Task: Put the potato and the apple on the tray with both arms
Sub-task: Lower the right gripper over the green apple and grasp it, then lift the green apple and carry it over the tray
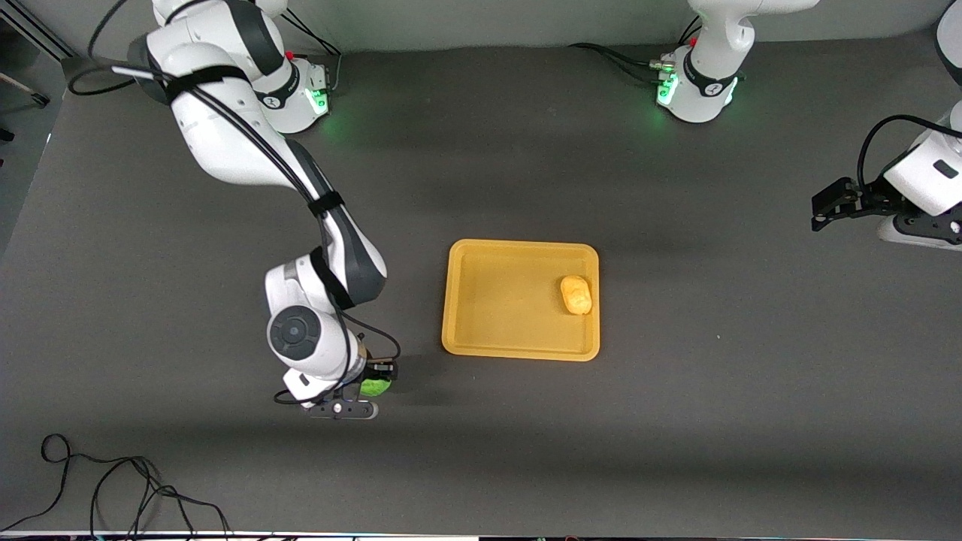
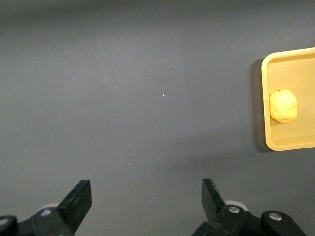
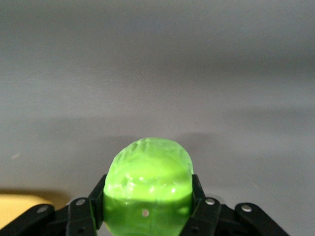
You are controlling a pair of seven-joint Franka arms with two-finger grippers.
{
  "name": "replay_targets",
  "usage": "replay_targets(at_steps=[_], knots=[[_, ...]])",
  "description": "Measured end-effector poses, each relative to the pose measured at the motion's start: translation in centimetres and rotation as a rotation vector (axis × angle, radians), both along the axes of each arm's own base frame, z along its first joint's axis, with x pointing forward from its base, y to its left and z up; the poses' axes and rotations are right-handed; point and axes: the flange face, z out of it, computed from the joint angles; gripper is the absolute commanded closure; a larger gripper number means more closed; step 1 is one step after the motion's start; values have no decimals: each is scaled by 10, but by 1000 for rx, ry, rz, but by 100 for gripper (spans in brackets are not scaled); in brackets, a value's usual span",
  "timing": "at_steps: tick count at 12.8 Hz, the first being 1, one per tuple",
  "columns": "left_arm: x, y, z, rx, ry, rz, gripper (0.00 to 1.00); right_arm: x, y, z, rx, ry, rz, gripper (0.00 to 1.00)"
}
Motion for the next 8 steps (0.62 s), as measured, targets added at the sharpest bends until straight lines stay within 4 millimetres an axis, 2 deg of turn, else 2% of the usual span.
replay_targets(at_steps=[2,3,4,5,6,8], knots=[[-3,-2,0,12,18,-7,0,-15,-3,90,1,2,0,71],[-4,-3,1,17,23,-10,0,-26,-4,128,5,-2,-7,71],[-5,-4,2,19,26,-13,0,-36,-2,157,12,-11,-28,71],[-6,-5,4,20,28,-16,0,-46,8,175,21,-20,-47,71],[-7,-6,5,20,32,-17,0,-57,30,181,29,-27,-60,71],[-8,-6,13,20,32,-16,0,-88,93,174,30,-18,-110,71]])
